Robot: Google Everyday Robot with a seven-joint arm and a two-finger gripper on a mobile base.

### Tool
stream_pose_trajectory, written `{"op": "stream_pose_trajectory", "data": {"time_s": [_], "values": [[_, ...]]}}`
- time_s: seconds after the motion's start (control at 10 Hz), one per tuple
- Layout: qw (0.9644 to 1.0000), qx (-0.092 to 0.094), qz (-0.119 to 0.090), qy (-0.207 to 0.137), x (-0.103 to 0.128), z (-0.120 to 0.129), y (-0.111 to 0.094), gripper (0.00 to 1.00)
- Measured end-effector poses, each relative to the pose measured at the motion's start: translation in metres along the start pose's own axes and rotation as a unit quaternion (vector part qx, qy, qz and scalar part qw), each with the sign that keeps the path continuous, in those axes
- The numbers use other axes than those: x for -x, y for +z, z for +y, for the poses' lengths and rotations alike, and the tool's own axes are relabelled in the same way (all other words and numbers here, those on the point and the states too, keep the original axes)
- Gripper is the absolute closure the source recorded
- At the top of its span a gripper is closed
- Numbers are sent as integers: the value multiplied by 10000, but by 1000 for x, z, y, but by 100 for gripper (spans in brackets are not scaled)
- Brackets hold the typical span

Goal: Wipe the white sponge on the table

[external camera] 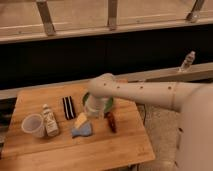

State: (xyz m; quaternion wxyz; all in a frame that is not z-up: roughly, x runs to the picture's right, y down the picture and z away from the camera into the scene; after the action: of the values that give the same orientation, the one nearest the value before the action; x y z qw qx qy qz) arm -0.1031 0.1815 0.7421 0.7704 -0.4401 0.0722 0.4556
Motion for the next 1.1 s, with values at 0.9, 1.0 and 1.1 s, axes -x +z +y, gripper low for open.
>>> {"op": "stream_pose_trajectory", "data": {"time_s": [0.9,1.0,1.1], "values": [[9980,-21,367,513,6,-47,61,20],[9976,17,402,572,6,-51,69,20],[9970,56,455,627,7,-52,74,20]]}}
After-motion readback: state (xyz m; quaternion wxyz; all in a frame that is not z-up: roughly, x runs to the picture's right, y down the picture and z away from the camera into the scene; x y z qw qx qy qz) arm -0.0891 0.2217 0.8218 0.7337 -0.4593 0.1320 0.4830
